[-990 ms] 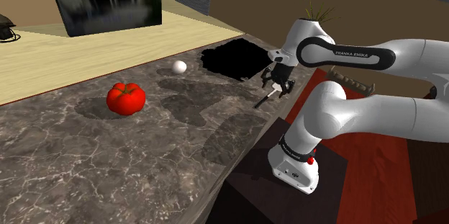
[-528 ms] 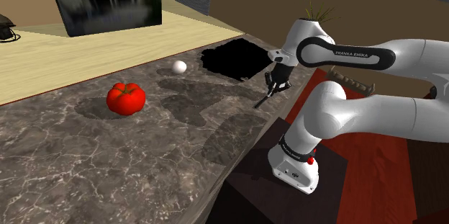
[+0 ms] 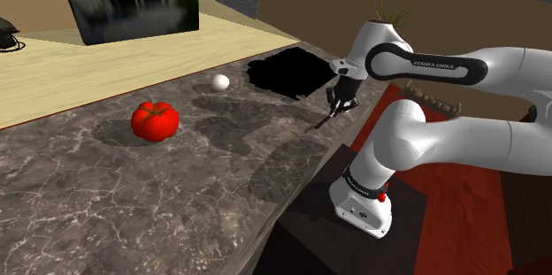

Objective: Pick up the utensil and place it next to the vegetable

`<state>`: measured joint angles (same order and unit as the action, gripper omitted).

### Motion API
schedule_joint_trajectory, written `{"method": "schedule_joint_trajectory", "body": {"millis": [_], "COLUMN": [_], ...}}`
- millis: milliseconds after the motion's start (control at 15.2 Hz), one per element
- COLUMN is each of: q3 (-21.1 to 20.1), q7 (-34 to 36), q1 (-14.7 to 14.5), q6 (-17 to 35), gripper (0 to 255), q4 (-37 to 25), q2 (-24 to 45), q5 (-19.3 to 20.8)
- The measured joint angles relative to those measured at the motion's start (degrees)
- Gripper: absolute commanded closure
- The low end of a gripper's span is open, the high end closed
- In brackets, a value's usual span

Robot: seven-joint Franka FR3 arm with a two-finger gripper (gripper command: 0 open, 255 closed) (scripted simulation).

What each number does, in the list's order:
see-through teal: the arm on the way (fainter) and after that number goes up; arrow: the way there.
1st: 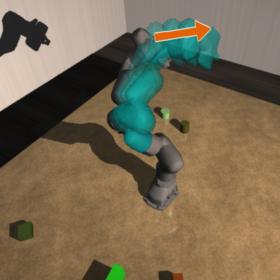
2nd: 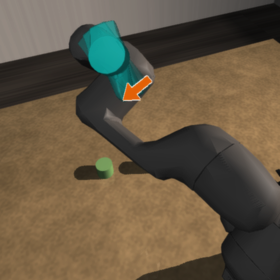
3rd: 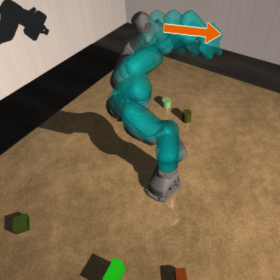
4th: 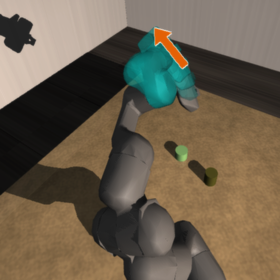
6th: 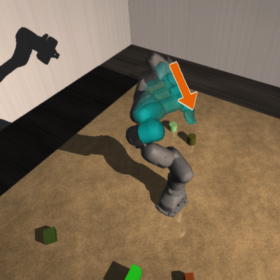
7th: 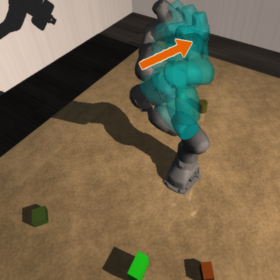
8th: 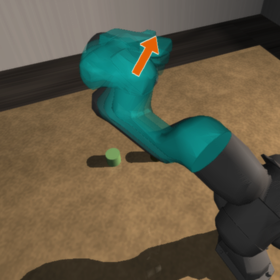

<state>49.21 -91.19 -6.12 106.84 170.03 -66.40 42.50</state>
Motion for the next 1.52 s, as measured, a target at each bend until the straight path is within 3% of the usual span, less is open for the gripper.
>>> {"method": "schedule_joint_trajectory", "body": {"millis": [1518], "q3": [-13.79], "q7": [0.02], "q1": [-4.51], "q6": [-16.68], "gripper": [255], "q4": [-13.82], "q2": [-3.57], "q5": [-13.32]}}
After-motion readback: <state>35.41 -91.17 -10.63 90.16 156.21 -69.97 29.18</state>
